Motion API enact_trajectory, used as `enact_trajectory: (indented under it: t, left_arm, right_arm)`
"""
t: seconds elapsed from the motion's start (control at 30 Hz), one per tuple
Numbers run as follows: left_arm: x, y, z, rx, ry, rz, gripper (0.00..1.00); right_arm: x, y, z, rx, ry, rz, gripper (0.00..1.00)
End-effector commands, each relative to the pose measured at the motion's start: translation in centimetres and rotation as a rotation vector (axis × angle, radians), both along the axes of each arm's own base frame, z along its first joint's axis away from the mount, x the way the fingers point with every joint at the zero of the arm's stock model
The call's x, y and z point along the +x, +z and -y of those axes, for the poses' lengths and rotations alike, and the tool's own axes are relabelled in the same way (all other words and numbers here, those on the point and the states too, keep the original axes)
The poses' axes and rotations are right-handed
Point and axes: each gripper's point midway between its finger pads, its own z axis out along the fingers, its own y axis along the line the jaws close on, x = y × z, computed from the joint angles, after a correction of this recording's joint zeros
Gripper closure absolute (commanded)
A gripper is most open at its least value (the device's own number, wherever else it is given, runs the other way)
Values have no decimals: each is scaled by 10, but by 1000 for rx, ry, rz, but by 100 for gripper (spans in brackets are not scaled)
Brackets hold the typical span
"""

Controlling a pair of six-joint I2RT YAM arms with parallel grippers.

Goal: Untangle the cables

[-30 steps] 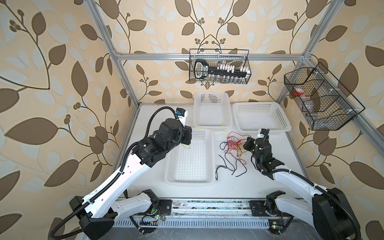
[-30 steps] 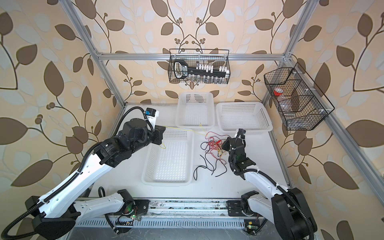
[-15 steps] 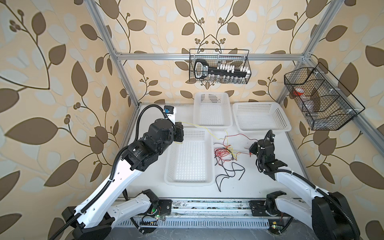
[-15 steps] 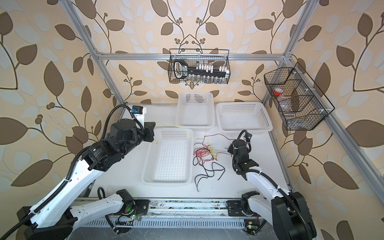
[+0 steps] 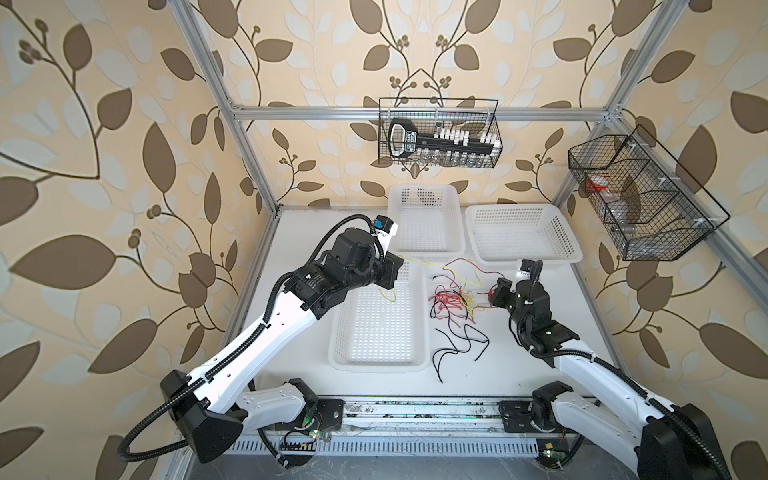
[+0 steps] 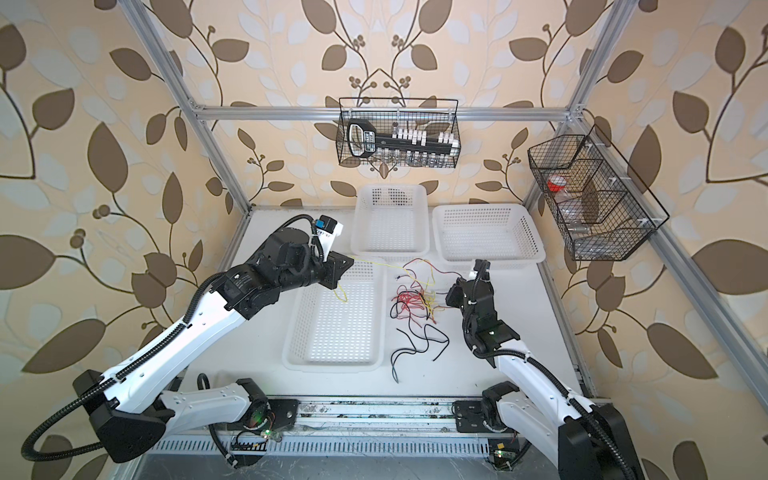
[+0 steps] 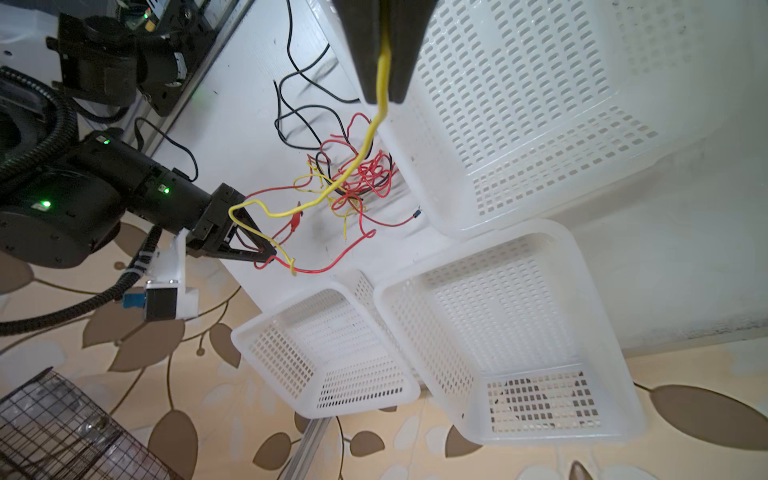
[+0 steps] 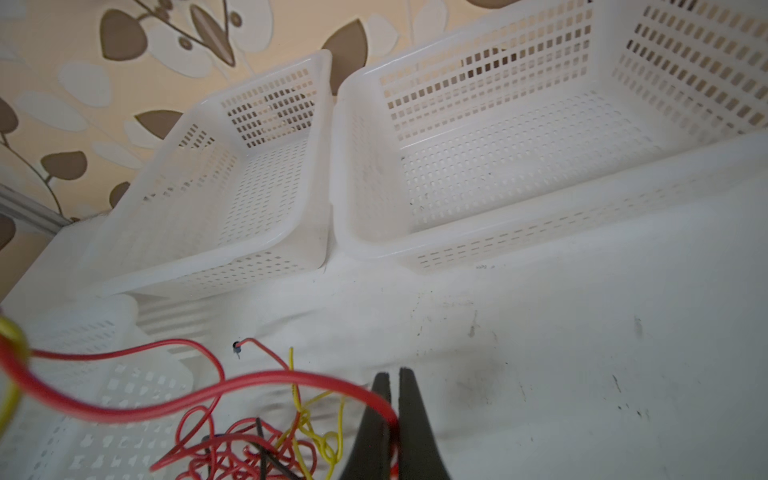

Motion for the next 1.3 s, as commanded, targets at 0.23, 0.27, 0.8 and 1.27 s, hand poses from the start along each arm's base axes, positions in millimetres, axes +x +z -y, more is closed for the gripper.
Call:
enact_trajectory:
  t: [0.23, 0.27, 0.8, 1.27]
  left_arm:
    - [-9, -17, 14, 71, -89, -42, 100]
    - [-8, -19, 12, 82, -80, -42, 100]
    - [26, -1, -6, 136, 99, 57, 100]
    - [26, -28, -14, 251, 97, 12, 100]
  right_arm:
    - [17, 52, -23, -51, 67, 115, 100]
    - [18, 54, -21, -57, 53, 117, 100]
    - [3, 55, -73, -152, 303, 114, 100]
    - [0, 62, -70, -203, 246, 132, 100]
